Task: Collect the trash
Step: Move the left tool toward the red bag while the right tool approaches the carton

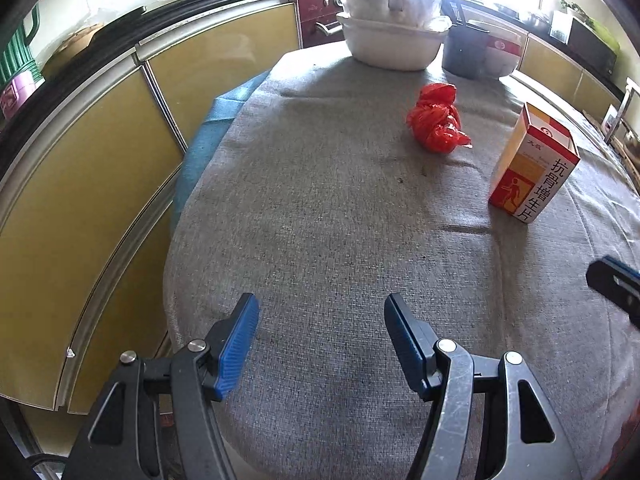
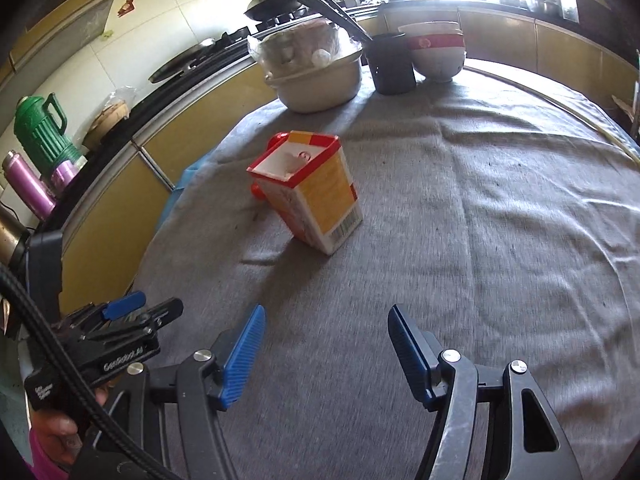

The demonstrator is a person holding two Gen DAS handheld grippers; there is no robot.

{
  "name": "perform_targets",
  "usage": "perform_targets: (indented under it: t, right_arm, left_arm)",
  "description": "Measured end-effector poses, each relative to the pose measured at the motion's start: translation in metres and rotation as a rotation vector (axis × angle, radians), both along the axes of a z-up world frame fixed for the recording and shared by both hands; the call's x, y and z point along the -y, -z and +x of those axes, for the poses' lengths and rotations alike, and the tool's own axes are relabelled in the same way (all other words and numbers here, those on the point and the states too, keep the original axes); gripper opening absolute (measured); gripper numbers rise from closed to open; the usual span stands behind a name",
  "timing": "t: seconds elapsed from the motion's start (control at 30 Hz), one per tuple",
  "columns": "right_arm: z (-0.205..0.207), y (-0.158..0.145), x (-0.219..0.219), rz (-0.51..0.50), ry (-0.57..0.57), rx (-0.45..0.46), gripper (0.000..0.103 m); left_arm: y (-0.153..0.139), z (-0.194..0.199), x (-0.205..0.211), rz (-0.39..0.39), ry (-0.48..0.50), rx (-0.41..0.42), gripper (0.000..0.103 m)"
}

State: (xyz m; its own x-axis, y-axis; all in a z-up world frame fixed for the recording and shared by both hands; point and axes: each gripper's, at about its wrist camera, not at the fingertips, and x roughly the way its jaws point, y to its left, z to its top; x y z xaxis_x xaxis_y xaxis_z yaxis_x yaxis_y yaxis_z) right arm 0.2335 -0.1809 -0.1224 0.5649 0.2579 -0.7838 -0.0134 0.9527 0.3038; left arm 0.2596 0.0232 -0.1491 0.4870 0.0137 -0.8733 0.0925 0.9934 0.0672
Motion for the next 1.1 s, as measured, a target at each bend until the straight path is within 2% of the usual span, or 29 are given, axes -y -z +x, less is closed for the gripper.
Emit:
perform_targets:
  t: [0.2, 0.6, 0.9, 1.1]
  right_arm:
    - [0.023, 0.003, 0.008, 0.011, 0.014, 0.009, 0.068]
    - [0.068, 0.012, 0.005, -0.026, -0.05, 0.058, 0.068]
    - [0.088, 0.018, -0.005, -0.06, -0.158, 0.122, 0.068]
    - [0.102, 0.028, -0.003, 0.009, -0.15, 0.142, 0.067]
  left_arm:
    - [0.002, 0.006, 0.003, 0.004, 0.004, -0.002, 0.066]
    - [0.01, 0.02, 0.005, 0.013, 0.008, -0.012, 0.066]
    - [0.007, 0.033, 0.009, 0.033, 0.019, -0.012, 0.066]
    - [0.004, 0.043, 0.013, 0.033, 0.017, -0.019, 0.066]
